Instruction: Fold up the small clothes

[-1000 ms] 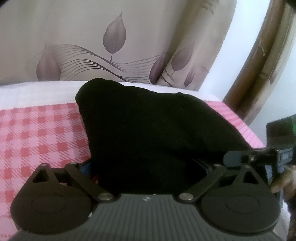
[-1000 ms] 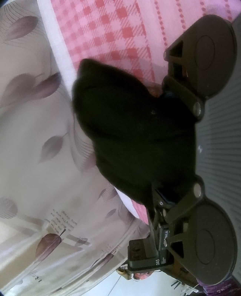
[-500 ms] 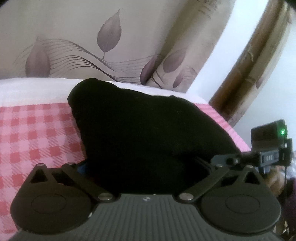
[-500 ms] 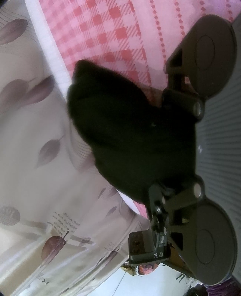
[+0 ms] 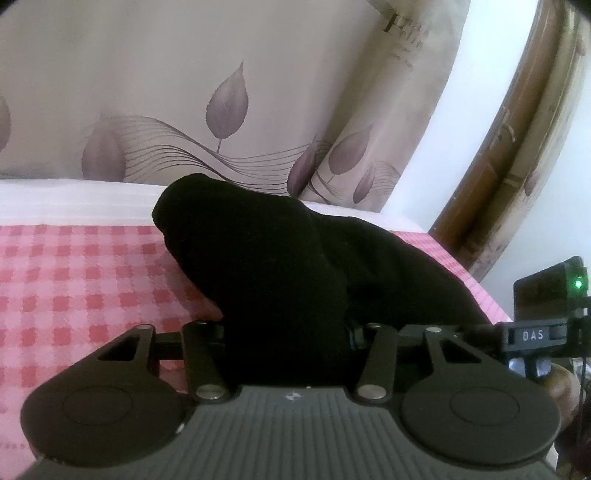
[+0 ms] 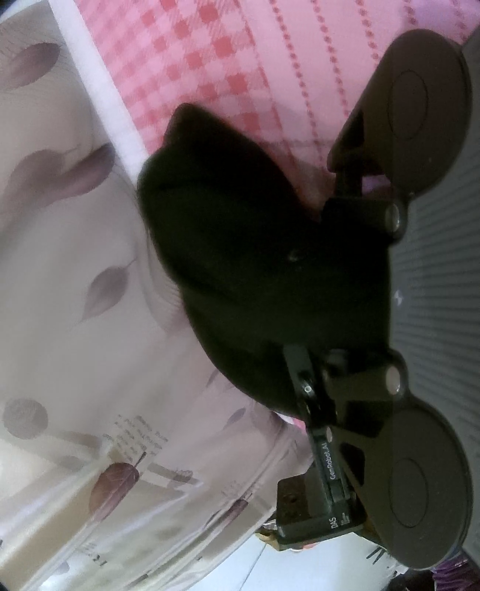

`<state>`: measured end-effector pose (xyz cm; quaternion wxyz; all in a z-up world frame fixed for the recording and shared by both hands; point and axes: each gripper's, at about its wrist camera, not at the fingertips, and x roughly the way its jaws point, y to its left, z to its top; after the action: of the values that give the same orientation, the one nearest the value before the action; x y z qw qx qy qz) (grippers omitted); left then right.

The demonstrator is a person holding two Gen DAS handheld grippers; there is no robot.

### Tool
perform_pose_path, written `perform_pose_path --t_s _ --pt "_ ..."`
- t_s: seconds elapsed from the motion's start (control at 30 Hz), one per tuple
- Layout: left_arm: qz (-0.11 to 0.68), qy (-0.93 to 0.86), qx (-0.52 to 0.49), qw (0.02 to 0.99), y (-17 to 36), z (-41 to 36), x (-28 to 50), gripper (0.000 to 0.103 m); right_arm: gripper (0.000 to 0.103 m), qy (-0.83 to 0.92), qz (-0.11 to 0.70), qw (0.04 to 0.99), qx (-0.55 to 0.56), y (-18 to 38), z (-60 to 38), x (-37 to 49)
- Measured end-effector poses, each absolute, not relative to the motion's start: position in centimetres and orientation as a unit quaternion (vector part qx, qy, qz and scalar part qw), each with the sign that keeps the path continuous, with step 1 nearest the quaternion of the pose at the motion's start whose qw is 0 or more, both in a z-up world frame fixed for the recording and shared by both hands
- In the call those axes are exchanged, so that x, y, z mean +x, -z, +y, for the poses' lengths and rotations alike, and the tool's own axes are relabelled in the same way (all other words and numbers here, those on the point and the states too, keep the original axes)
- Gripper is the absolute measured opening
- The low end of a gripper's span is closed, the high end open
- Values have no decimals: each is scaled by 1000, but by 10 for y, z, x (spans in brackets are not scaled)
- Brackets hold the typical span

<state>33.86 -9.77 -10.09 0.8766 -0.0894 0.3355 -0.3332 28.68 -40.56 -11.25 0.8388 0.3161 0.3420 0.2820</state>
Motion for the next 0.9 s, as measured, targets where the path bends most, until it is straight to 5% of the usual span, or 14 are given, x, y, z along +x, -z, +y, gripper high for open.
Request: perform_pose_path --t_s 0.9 --pt "304 268 -33 914 38 -21 216 50 43 -328 312 825 339 64 -315 197"
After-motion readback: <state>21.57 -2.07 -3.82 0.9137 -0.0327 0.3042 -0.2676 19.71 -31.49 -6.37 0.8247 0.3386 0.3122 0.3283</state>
